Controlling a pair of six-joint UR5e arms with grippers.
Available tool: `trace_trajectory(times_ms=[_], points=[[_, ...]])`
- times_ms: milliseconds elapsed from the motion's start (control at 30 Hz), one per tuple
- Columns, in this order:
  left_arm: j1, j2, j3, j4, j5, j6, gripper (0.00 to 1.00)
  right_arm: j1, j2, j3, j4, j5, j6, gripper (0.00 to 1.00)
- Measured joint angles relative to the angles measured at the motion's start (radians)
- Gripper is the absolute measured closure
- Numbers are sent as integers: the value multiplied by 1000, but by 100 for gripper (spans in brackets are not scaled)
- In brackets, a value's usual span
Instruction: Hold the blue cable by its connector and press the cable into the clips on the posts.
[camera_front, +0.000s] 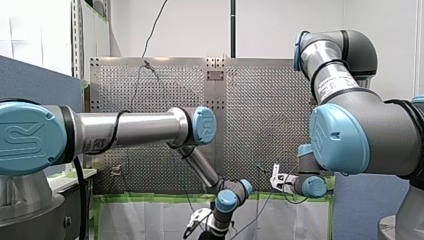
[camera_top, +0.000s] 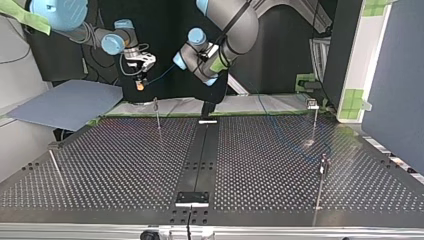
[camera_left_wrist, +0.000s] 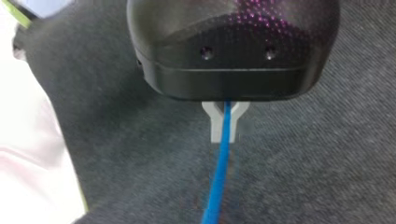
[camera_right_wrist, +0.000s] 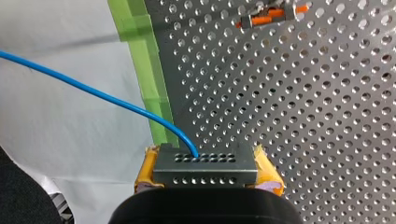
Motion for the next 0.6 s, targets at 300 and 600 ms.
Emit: trace_trajectory(times_ms=[300,600], points=[[-18,85,-86,86,-3,2,100,-18,0,-3,0,9,28,100],[-56,165,-164,165,-4,-11,100,-27,0,-6,2,10,32,100]])
